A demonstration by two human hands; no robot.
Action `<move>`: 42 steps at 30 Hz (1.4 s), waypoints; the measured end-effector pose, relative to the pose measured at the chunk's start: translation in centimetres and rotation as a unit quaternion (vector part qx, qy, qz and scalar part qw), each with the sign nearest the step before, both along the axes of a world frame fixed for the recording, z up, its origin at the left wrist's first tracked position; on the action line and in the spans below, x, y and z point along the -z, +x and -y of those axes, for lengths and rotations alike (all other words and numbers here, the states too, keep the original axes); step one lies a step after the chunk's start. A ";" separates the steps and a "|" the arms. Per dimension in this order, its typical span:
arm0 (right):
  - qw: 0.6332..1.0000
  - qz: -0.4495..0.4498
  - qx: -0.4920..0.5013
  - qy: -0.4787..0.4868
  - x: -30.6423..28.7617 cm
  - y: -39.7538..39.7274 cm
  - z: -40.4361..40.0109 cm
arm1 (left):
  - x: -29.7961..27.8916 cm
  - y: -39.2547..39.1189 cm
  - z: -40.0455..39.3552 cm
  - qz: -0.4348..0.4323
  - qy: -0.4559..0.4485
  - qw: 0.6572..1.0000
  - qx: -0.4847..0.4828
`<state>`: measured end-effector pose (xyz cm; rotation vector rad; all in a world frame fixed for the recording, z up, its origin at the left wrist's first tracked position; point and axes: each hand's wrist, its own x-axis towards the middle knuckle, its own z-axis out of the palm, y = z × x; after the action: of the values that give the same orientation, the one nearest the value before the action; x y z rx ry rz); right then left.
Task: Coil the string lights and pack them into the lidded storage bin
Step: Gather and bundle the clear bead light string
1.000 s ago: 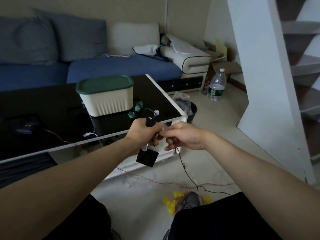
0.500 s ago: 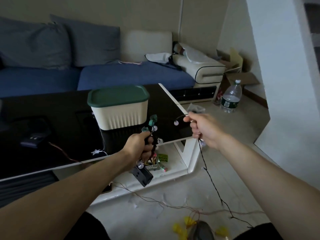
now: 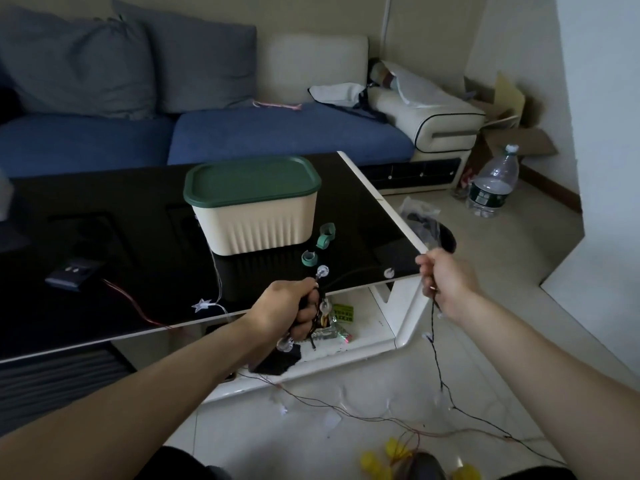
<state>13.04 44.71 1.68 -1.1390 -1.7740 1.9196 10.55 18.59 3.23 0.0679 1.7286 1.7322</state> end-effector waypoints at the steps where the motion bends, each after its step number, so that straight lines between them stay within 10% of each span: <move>1: 0.998 0.033 -0.034 0.039 0.6 0.3 -0.1 | 0.1 0.1 0.0 0.019 0.011 1.000 0.000; 6: 0.932 0.178 -0.252 0.192 0.3 1.6 0.2 | 0.0 -0.6 0.7 0.088 0.092 0.990 -0.061; 11: 0.779 0.316 -0.458 0.289 -3.7 2.7 3.6 | -1.4 -1.4 1.3 0.102 0.180 0.967 -0.147; 20: 0.644 0.201 -0.692 0.257 -6.7 3.8 9.3 | -0.8 -2.1 1.3 0.093 0.172 0.970 -0.146; 25: 0.673 0.063 -0.721 0.152 -7.5 3.9 10.4 | -0.8 -0.6 0.5 0.081 0.116 0.990 -0.019; 31: 0.854 -0.065 -0.479 0.193 -6.4 2.3 8.5 | -1.2 1.0 1.1 0.070 0.049 0.978 0.191; 42: 0.858 -0.026 -0.435 0.272 -3.3 1.2 7.5 | -0.5 -0.7 1.8 0.085 0.178 0.978 0.071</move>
<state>14.26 37.16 4.98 -0.0483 -2.8330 1.5405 9.82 16.81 3.72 0.1918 1.2476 1.8618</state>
